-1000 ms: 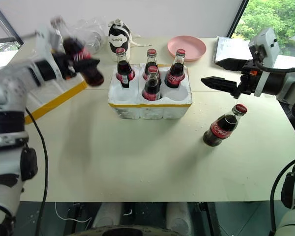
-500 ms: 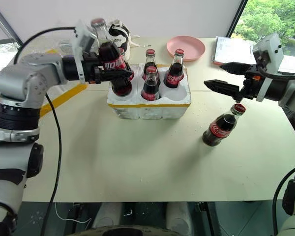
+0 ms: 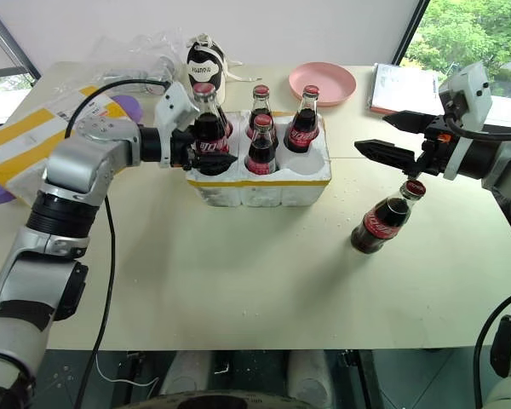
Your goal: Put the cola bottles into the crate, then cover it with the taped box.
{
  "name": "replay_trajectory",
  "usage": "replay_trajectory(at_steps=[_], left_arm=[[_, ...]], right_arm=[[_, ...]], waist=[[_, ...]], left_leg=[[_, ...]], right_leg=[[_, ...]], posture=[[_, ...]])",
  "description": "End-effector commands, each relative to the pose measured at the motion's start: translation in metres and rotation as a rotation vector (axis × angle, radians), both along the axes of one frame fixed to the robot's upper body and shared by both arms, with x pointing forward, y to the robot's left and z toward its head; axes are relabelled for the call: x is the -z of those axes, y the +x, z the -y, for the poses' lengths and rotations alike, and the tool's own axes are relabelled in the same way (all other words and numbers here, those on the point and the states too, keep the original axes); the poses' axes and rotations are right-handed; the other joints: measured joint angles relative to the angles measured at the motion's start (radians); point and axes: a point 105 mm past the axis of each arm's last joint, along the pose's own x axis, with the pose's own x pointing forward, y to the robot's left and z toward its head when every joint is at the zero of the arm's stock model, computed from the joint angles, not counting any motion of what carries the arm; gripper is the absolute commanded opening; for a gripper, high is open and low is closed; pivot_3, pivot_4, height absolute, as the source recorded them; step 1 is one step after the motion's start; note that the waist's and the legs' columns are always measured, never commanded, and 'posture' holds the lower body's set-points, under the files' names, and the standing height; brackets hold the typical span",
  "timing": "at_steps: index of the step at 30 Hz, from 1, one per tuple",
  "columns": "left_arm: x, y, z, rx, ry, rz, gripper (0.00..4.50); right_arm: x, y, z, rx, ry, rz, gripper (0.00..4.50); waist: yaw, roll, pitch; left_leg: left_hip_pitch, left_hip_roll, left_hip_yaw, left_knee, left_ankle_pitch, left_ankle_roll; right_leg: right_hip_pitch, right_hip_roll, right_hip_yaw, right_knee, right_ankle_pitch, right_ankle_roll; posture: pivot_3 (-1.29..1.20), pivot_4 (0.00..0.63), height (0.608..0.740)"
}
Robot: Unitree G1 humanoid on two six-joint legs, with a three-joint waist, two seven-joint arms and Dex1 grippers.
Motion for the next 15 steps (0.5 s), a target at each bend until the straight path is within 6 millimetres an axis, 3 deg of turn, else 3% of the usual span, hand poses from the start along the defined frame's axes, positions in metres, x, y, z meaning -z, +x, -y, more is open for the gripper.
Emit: replay_trajectory(at_steps=[1,5,9,13,15], left_arm=[[-0.003,0.003,0.0,-0.021,0.005,0.049,2.82],[0.007,0.008,0.001,-0.063,-0.017,0.038,2.82],[0.01,0.013,-0.004,-0.122,-0.063,0.017,4.43],[0.002,0.011,-0.008,-0.136,-0.11,0.008,4.43],[-0.011,0.005,-0.014,-0.119,-0.178,-0.004,4.43]], right_arm=[[-0.018,-0.007,-0.001,-0.032,-0.022,0.07,4.5],[-0.02,-0.009,-0.003,-0.05,-0.028,0.075,4.5],[-0.021,-0.008,-0.003,-0.05,-0.032,0.078,4.5],[-0.022,-0.008,-0.002,-0.049,-0.037,0.079,4.5],[-0.022,-0.008,-0.001,-0.047,-0.041,0.08,4.5]], waist=[[-0.001,0.0,0.0],[0.001,0.001,0.0],[0.002,0.001,0.0],[0.0,0.001,0.0],[-0.001,0.001,0.0]], left_leg=[[0.0,0.0,0.0,0.0,0.0,0.0],[0.0,0.0,0.0,0.0,0.0,0.0],[0.001,0.0,-0.001,0.003,-0.001,0.001],[0.001,0.0,-0.002,0.004,-0.004,0.007],[0.001,0.0,-0.002,0.004,-0.004,0.006]], right_leg=[[0.0,0.0,0.0,0.0,0.0,0.0],[0.0,0.0,0.0,0.0,0.0,0.0],[0.003,0.0,0.0,0.0,0.0,0.0],[0.004,0.0,0.0,0.0,0.0,0.0],[0.004,0.0,0.0,0.001,0.0,0.0]], posture=[[0.0,0.15,0.74],[0.0,0.15,0.74],[0.0,0.15,0.74],[0.0,0.15,0.74],[0.0,0.15,0.74]])
